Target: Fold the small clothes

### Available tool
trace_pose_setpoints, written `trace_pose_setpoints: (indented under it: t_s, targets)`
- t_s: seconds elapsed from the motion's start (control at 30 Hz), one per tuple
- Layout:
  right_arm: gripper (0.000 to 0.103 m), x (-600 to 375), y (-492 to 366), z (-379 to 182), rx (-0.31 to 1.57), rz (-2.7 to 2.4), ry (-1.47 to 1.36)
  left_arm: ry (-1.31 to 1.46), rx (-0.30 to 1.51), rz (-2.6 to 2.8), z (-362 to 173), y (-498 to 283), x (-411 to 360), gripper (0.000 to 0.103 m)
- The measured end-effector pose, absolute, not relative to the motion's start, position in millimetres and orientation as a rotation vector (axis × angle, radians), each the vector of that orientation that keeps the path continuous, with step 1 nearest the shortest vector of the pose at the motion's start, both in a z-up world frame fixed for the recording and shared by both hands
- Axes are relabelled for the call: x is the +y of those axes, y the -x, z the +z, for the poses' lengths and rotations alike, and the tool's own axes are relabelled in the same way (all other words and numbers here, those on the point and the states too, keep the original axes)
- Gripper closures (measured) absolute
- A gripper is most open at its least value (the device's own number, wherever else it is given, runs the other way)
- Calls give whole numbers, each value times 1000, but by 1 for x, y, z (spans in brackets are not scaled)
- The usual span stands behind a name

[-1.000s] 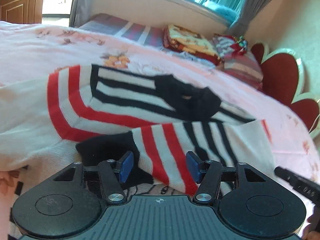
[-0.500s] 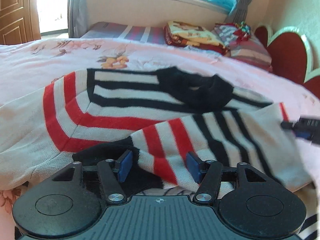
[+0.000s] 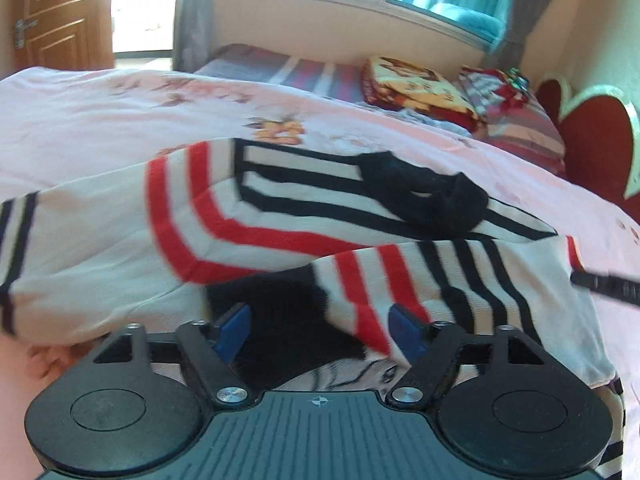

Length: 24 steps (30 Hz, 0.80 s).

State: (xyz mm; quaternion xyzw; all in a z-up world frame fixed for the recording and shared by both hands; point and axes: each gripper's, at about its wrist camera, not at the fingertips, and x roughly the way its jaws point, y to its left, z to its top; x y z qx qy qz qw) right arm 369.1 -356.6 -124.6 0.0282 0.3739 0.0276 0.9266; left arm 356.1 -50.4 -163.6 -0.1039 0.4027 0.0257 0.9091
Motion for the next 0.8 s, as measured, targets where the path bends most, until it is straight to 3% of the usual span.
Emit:
trace_pose_setpoints:
  t_s: [0.13,0.23,0.33,0.8]
  targets:
    - [59,-316,-352,-146,816,93,119,215,876,131,-169,-338,-22,21]
    - [58,-304,-342,-135,794,124,93,279,866,195,-166,-314,11,21]
    - [40,-290,-330,-119,761,172,44,334,864,294,-166,-293,52,21]
    - [40,-206,-312,-123,782,286,50,852,709,539,-207,-226,227,22]
